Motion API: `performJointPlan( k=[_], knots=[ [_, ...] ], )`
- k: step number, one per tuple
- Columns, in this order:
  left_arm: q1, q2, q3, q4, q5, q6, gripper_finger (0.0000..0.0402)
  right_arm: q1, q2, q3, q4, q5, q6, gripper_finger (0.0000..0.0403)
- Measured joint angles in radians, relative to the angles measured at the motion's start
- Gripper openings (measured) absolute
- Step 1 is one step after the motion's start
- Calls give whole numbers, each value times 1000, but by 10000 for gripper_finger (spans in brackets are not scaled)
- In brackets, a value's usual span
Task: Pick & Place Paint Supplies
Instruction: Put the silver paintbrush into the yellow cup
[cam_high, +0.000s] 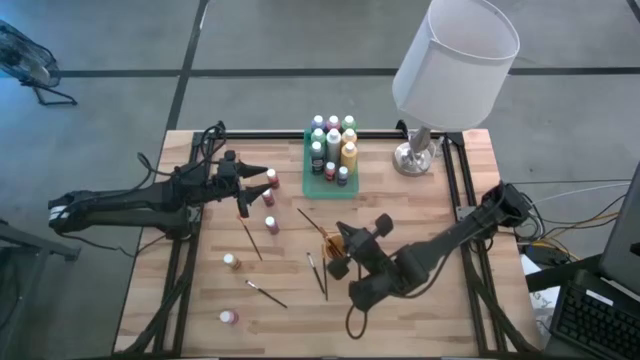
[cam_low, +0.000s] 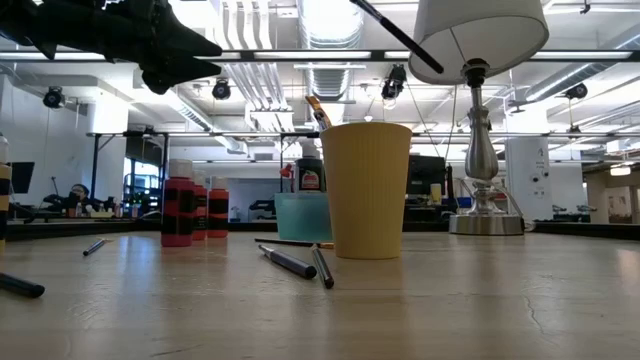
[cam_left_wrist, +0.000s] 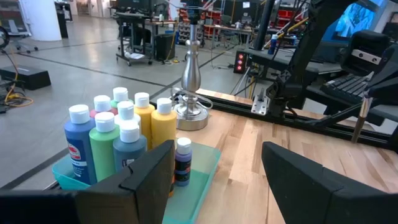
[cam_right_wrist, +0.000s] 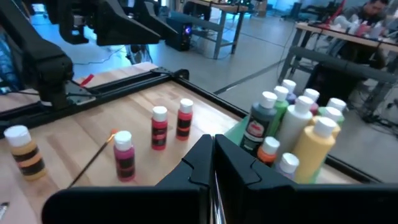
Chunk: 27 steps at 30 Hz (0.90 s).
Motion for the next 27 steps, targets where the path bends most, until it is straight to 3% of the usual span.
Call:
performJointPlan(
  k=[10, 18, 27],
  knots=[
    [0, 0, 0, 0, 0, 0, 248, -59, 3, 0, 391, -131, -430, 8],
    [0, 0, 0, 0, 0, 0, 248, -132, 3, -26, 762, -433, -769, 8],
    [0, 0, 0, 0, 0, 0, 248, -146, 1, -272, 1124, -395, -857, 8]
  ],
)
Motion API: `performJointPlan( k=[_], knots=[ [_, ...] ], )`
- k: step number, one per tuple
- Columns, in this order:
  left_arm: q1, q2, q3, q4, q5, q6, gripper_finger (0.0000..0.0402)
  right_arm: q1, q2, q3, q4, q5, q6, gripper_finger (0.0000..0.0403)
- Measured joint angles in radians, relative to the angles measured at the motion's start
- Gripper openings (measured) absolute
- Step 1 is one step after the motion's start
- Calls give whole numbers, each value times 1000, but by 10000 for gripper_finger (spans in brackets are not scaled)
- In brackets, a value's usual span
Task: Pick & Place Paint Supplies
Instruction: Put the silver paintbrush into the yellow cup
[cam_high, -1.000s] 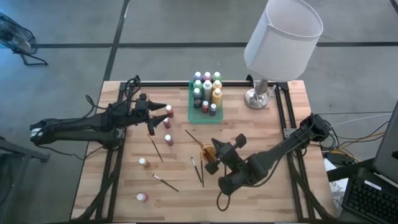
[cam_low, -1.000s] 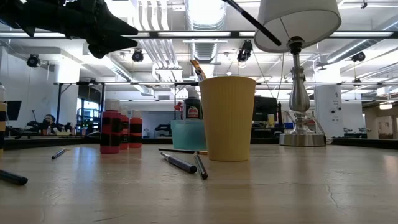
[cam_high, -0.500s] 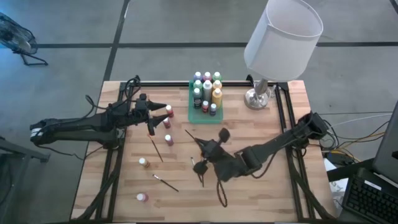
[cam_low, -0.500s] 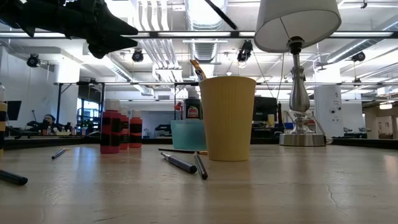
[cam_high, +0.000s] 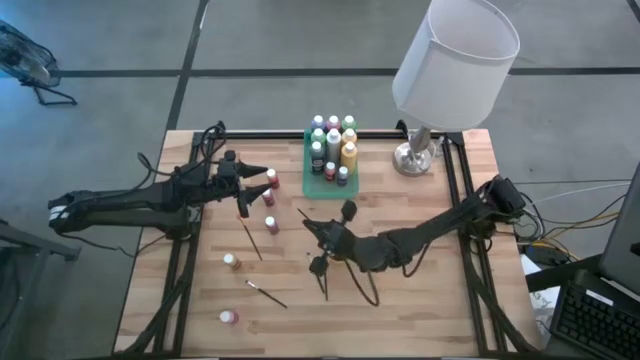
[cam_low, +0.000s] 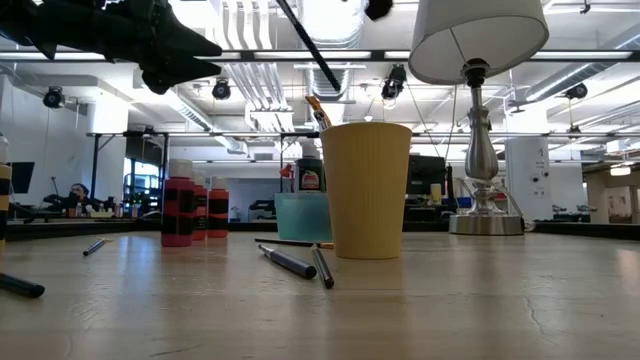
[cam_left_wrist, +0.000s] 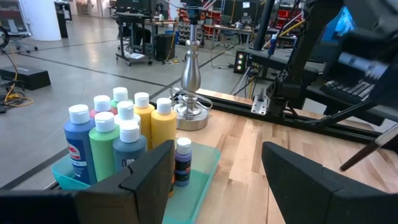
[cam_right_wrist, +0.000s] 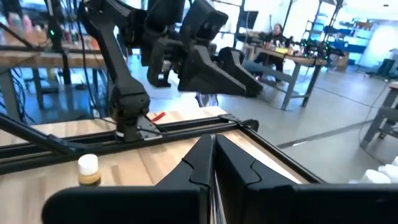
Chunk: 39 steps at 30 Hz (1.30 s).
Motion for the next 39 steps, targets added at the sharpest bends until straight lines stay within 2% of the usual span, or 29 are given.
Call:
performJointPlan(
  k=[7, 11, 15, 21, 30, 39],
  knots=[
    [0, 0, 0, 0, 0, 0, 248, 37, -25, -284, 533, 4, -71, 8],
    [0, 0, 0, 0, 0, 0, 248, 44, -23, -391, 659, 3, -25, 8],
    [0, 0, 0, 0, 0, 0, 248, 40, -22, -440, 666, 0, 56, 8],
    [0, 0, 0, 0, 0, 0, 248, 41, -22, -449, 665, -3, 72, 8],
    [0, 0, 0, 0, 0, 0, 248, 42, -21, -450, 545, -4, 192, 8],
    [0, 0, 0, 0, 0, 0, 248, 43, 53, -450, 546, -30, 238, 8]
  ],
)
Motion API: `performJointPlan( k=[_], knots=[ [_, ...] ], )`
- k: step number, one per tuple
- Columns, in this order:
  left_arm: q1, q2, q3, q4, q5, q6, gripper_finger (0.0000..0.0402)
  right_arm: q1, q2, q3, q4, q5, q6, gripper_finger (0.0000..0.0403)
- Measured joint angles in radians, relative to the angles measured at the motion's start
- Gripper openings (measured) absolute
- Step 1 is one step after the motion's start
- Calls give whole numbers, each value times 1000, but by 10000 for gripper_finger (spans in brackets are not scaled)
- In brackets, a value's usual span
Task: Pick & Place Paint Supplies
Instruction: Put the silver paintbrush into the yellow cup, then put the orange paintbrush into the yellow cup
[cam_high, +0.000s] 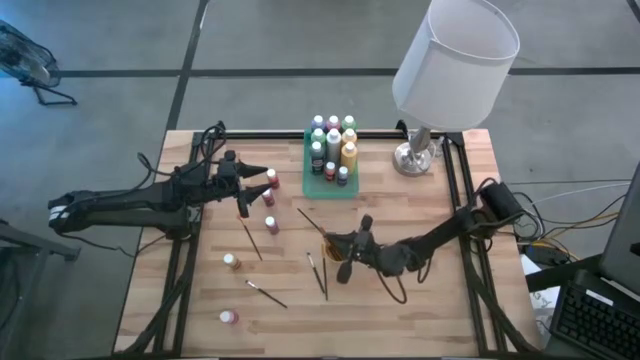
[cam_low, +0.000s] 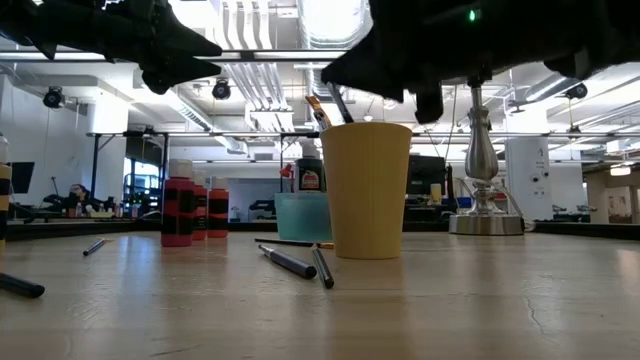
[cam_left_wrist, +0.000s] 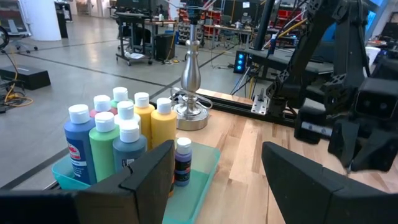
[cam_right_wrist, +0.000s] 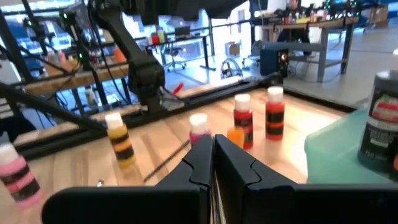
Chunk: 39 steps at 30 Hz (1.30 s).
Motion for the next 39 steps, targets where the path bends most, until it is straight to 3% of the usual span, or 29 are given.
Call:
performJointPlan(
  k=[27, 39],
  knots=[
    [0, 0, 0, 0, 0, -16, 248, 20, 16, -2, -155, 5, 108, 13],
    [0, 2, 0, 0, 0, -18, 248, 21, -2, -2, -160, -2, 78, 132]
  ],
)
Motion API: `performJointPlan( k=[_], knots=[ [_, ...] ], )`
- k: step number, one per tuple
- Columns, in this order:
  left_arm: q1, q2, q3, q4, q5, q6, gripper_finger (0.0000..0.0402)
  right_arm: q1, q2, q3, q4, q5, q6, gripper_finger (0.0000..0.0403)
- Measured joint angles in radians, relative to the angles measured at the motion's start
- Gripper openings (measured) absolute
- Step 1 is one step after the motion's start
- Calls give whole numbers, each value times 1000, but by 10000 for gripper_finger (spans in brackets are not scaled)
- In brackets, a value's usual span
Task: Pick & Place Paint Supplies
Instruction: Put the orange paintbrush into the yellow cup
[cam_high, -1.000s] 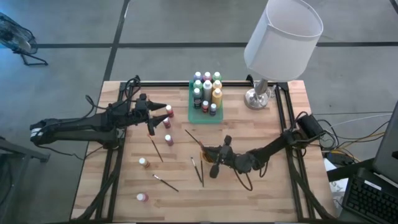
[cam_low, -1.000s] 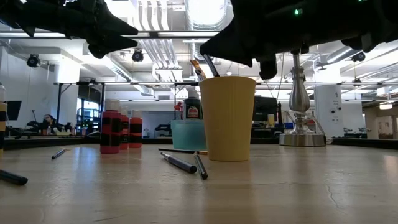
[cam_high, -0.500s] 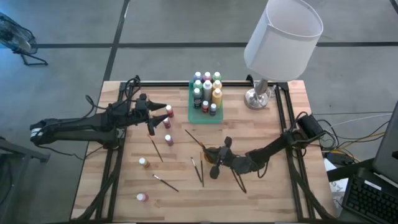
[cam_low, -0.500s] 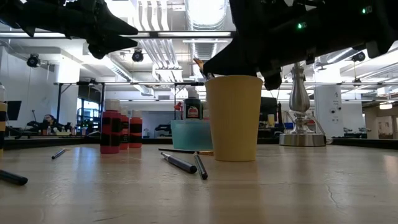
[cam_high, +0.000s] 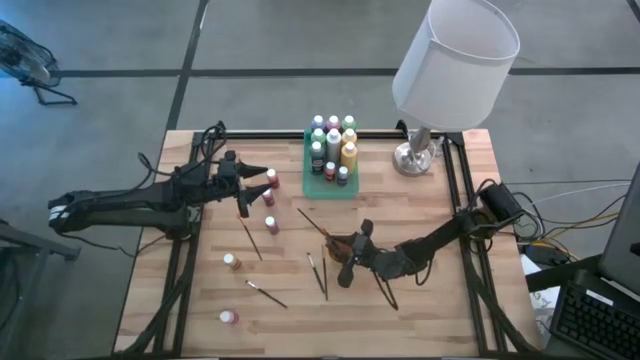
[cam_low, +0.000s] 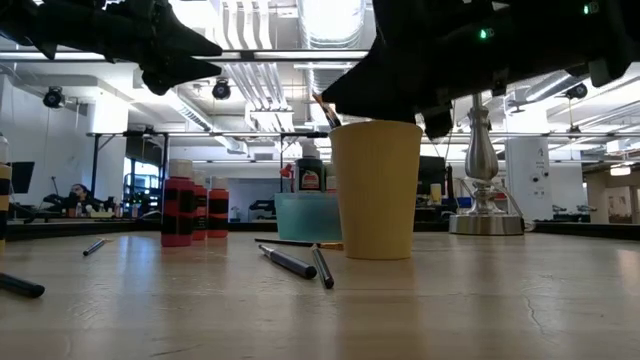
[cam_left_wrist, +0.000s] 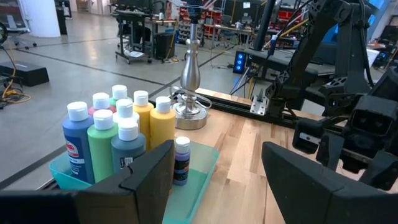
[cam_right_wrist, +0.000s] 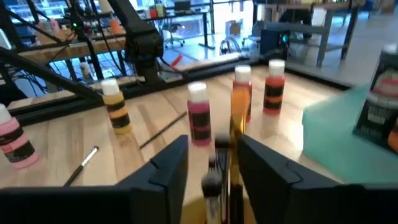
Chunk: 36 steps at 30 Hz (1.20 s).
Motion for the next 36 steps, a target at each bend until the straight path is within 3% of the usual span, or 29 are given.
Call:
performJointPlan(
  k=[5, 10, 17, 20, 27, 36],
  knots=[
    [0, 0, 0, -19, 0, 0, 248, 19, -91, 0, -32, -1, -79, 172],
    [0, 0, 0, -17, -7, 0, 248, 59, -269, 0, -289, 7, -70, 198],
    [0, 8, 0, -38, -12, -1, 248, 110, -495, 0, -868, 114, 310, 196],
    [0, 18, 0, -56, -11, -1, 248, 142, -513, -9, -949, 108, 455, 188],
    [0, 32, 0, -60, -11, -1, 248, 309, -344, 10, -753, 132, 460, 159],
    [0, 33, 0, -63, -11, 0, 248, 410, 65, 266, -758, 372, 516, 120]
  ],
)
